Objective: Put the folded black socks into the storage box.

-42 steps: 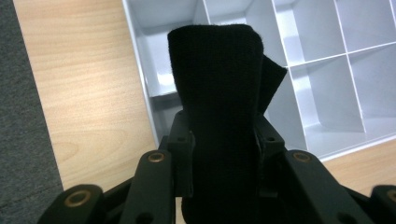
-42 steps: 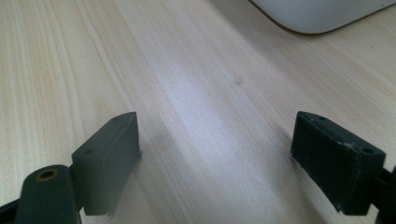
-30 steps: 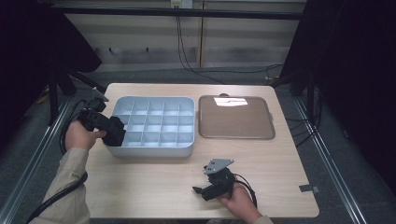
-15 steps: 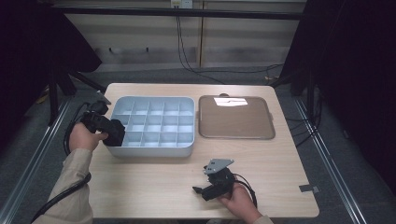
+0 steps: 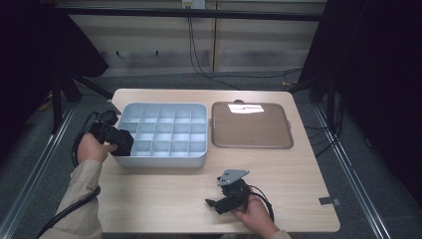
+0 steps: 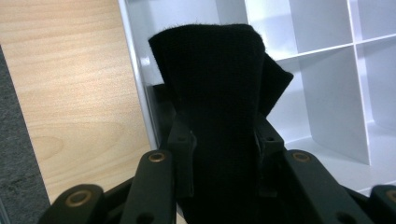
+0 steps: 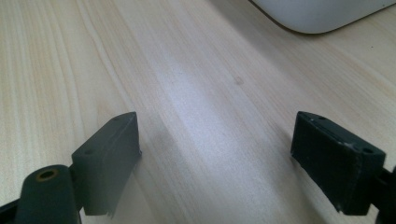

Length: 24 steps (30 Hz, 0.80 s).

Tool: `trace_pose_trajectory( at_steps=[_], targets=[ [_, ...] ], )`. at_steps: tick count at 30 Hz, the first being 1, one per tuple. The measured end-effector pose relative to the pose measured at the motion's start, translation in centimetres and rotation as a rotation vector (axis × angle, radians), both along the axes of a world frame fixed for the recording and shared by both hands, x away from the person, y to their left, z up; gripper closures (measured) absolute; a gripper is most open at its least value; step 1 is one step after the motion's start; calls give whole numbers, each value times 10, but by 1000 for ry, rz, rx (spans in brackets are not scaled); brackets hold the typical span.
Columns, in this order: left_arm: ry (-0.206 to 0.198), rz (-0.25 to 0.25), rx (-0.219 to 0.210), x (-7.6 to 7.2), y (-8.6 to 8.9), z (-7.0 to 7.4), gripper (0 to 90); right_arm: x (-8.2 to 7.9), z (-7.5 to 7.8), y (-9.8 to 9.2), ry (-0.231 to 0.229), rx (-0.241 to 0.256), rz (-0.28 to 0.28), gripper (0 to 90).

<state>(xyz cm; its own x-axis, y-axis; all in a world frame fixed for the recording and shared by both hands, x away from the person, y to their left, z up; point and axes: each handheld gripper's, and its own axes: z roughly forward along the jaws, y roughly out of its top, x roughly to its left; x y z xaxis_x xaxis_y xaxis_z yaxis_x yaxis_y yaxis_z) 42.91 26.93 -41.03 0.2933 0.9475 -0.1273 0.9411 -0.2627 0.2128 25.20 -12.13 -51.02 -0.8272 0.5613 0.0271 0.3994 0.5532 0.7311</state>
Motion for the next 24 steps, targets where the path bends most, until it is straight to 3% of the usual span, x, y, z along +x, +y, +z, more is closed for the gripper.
trace_pose_trajectory(
  at_steps=[6, 24],
  targets=[
    [10, -6, 17, 1, -2, -4, 681, 0, 0, 0, 0, 0, 0, 151],
    [17, -2, 14, -1, -3, -15, 682, 0, 0, 0, -2, -1, 1, 151]
  ],
)
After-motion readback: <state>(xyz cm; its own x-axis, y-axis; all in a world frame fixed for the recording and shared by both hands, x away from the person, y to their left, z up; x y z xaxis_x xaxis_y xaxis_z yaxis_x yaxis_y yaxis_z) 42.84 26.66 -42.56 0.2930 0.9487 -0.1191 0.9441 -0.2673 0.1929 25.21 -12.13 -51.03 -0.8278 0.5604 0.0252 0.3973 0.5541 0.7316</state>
